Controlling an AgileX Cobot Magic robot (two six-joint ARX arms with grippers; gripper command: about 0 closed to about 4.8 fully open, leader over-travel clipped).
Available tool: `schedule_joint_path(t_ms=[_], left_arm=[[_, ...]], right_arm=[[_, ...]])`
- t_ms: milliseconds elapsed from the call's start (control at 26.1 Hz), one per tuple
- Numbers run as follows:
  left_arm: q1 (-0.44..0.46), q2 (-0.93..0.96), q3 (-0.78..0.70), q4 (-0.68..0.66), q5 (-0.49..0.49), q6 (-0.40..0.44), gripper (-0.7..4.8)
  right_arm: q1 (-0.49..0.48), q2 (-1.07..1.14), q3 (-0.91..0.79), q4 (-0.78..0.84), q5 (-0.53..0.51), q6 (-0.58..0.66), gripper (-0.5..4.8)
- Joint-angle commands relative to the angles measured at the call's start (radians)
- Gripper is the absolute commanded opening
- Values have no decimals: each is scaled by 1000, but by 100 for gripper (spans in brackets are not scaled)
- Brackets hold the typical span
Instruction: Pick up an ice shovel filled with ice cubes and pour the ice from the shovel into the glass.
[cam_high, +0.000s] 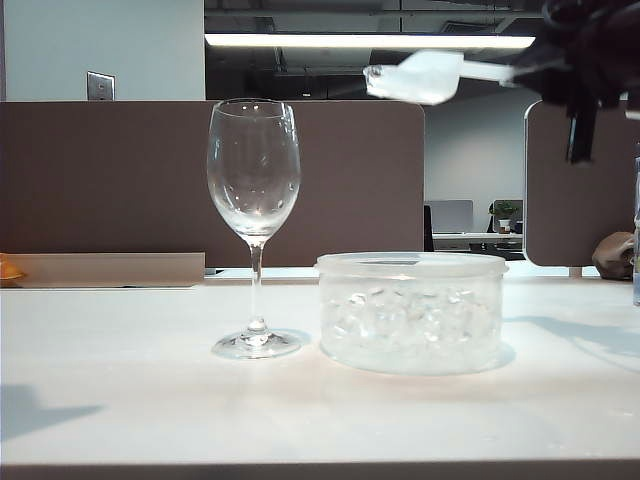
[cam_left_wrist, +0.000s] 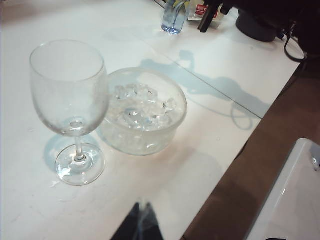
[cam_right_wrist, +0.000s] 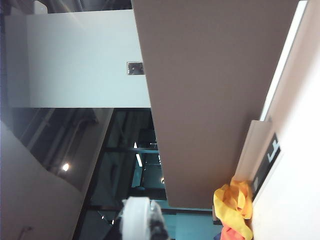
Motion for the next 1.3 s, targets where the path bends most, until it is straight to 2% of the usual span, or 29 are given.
schedule_joint_path(t_ms=[38,306,689,1301], left_arm=[[-1,-2,4,12,5,0,-6],[-1,-2,4,13,4,1,-5],[-1,-2,4,12,5,1,-5],[-1,-2,4,12,5,1,-5]], right_arm=[[11,-31,64,-107,-29,-32,-6],[79,-39,195,-233,-25,-56,-6],[129,-38,322,-399,-21,-190,-6],[241,-29,340,-475,44,-294,-6]])
